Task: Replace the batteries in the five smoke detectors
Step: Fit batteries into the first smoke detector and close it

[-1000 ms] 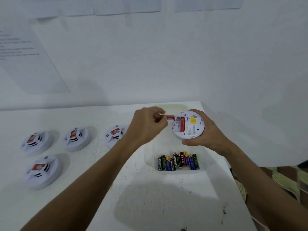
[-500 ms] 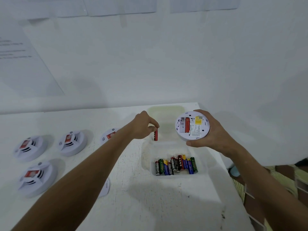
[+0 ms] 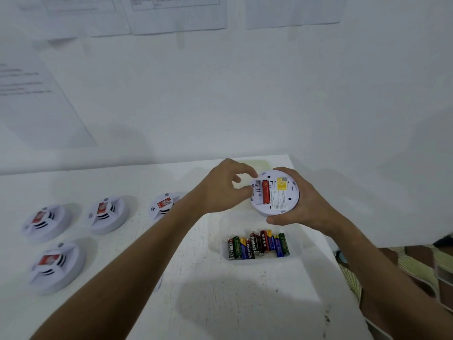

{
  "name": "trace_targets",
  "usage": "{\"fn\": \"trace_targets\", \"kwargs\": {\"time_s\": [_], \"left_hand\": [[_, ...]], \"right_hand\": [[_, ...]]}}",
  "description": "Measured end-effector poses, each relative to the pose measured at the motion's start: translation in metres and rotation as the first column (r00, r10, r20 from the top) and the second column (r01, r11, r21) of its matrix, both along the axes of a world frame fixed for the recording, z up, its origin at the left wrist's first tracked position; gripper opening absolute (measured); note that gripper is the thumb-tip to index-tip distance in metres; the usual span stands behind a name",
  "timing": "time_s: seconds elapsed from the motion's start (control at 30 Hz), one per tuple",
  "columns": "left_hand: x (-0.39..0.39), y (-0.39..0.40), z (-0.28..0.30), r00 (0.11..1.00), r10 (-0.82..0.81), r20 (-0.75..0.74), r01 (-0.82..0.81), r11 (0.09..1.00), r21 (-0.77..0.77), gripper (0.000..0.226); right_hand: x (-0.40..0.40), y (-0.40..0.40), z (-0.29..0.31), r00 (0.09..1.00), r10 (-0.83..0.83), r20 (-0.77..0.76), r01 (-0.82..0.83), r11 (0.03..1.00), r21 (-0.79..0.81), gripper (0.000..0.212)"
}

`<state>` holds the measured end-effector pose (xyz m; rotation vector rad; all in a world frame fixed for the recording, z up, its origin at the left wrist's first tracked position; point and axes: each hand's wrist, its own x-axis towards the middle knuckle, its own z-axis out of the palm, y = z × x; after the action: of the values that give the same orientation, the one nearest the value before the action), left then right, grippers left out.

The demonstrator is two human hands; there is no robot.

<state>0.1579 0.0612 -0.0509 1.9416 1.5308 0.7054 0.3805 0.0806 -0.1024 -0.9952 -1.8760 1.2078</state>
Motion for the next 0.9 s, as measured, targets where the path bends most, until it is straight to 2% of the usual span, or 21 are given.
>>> {"fn": "trace_targets", "kwargs": {"time_s": [0.17,0.6,0.9], "left_hand": [[0.007,-0.016,0.007,0.998,-0.060,-0.004,0.059,0.998,-0.038,0.034],[0.005,-0.033,0.001,1.000,0.008,-0.001,-0.008,1.000,-0.023,0.038],[0.006,-0.036,-0.008,0.998,0.063,0.018,-0.063,0.998,0.025,0.036]], "right_hand": [[-0.007,-0.007,0.005,0.999,0.030,-0.030,-0.030,0.999,0.020,0.094],[-0.020,-0.019,0.005,0.997,0.073,-0.033,-0.070,0.995,0.076,0.093],[-0.024,-0.018,0.001,0.997,0.066,-0.041,-0.064,0.997,0.039,0.092]]}}
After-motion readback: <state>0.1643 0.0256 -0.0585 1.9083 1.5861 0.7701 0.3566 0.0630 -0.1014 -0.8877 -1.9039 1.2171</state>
